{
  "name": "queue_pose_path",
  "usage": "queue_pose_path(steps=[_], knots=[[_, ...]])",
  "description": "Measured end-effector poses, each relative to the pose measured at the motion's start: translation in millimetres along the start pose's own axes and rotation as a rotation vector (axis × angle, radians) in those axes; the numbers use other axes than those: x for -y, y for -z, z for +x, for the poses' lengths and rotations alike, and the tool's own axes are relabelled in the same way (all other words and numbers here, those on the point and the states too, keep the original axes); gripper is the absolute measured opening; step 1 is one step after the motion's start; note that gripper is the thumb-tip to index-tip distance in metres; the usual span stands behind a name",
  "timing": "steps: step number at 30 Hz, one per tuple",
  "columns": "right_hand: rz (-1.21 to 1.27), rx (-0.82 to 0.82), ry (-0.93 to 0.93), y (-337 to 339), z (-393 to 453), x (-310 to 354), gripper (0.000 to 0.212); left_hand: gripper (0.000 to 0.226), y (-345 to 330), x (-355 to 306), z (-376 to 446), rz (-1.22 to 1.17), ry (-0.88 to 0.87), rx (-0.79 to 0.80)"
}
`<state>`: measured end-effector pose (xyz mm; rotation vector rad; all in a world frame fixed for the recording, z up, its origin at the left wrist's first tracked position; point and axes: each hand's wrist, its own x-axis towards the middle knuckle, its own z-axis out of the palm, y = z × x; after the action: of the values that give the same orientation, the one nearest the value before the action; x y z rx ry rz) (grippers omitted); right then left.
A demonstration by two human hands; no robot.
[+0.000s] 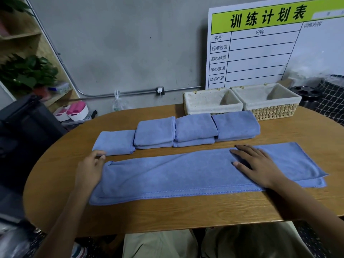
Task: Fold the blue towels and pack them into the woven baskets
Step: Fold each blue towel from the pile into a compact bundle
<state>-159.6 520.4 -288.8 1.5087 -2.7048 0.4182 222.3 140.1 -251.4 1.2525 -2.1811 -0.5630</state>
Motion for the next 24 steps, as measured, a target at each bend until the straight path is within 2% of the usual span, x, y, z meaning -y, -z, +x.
queue_pose_path(steps=[4, 7, 9, 11, 15, 19, 21, 24], knots=[[-0.005, -0.001, -0.005, 0, -1, 1, 0.074, 0.027, -8, -14, 3, 0.089, 0.08, 0.135], [-0.008, -0.011, 0.001, 0, 0, 0, 0.074, 0.018, -12, -13, 10, 0.232, -0.016, 0.194], [-0.005, -0.011, 0.001, 1, 0, 0, 0.074, 0.009, -11, -7, 16, 0.163, -0.006, 0.184], [-0.006, -0.008, -0.002, 1, -1, 1, 0.075, 0.021, -7, 2, 22, 0.05, 0.062, 0.173], [-0.009, -0.005, -0.002, 1, -1, 3, 0.075, 0.032, 0, 13, 29, 0.014, 0.182, 0.153], [-0.005, -0.009, -0.002, 0, 0, 2, 0.074, 0.021, -4, 10, 28, -0.154, 0.252, 0.079], [-0.008, -0.008, -0.003, 0, 0, 1, 0.074, 0.022, -9, 5, 27, -0.296, 0.286, 0.105], [-0.003, -0.004, -0.002, 2, 0, 2, 0.074, 0.019, -8, 2, 27, -0.356, 0.277, 0.093]])
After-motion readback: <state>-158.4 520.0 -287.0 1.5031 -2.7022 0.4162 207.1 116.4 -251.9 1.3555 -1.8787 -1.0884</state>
